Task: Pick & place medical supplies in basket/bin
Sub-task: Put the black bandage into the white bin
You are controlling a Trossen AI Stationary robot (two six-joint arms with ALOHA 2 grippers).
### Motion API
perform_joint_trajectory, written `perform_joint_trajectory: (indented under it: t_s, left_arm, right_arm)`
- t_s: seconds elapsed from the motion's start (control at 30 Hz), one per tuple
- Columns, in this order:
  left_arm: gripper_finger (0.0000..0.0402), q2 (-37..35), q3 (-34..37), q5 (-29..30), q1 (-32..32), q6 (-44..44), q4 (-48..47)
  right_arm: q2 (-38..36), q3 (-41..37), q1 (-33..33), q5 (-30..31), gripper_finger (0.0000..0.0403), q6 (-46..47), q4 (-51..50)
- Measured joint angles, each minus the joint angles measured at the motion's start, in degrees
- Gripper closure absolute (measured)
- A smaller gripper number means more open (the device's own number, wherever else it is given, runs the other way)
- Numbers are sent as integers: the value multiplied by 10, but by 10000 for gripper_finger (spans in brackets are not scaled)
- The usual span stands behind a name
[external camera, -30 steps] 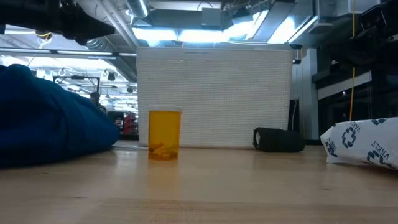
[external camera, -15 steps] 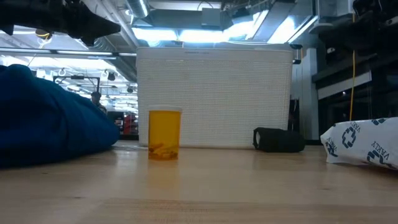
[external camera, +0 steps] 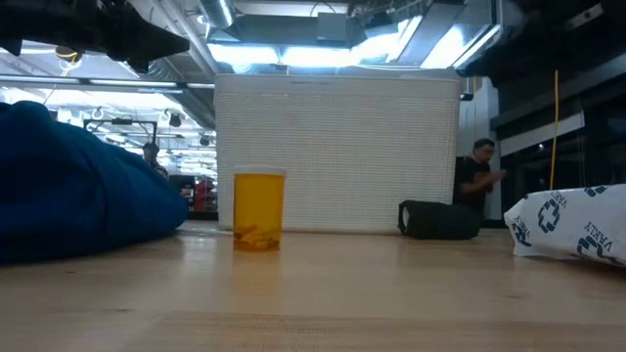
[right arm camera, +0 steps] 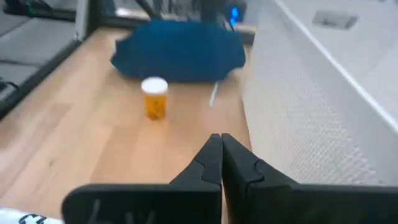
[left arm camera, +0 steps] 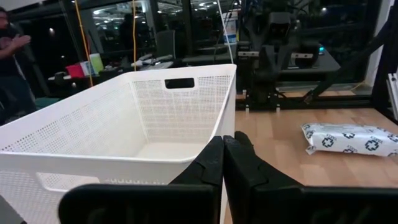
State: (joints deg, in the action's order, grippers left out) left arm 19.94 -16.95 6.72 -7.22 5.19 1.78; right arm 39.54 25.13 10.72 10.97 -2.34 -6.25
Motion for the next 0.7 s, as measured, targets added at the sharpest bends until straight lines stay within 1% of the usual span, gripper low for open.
perform_joint_trajectory:
  t_s: [0.13, 0.23, 0.37, 0.43, 0.5, 0.6, 0.7]
  left_arm:
    - [398, 0, 0, 0, 0, 0, 0]
    - [398, 0, 0, 0, 0, -1, 0]
    - [398, 0, 0, 0, 0, -1, -3]
    - [398, 0, 0, 0, 0, -1, -2]
    - [398, 0, 0, 0, 0, -1, -2]
    - [398, 0, 0, 0, 0, -1, -1]
    - [398, 5, 0, 0, 0, 0, 0]
  right_arm:
    - [69, 40, 19, 19, 403, 6, -21]
    - [115, 71, 34, 49, 403, 6, -39]
    - [175, 117, 50, 95, 403, 7, -104]
    - [202, 139, 53, 106, 403, 7, -138]
    - [225, 153, 53, 111, 401, 14, -150]
    - [251, 160, 50, 121, 389, 40, -152]
    - [270, 160, 44, 131, 367, 63, -160]
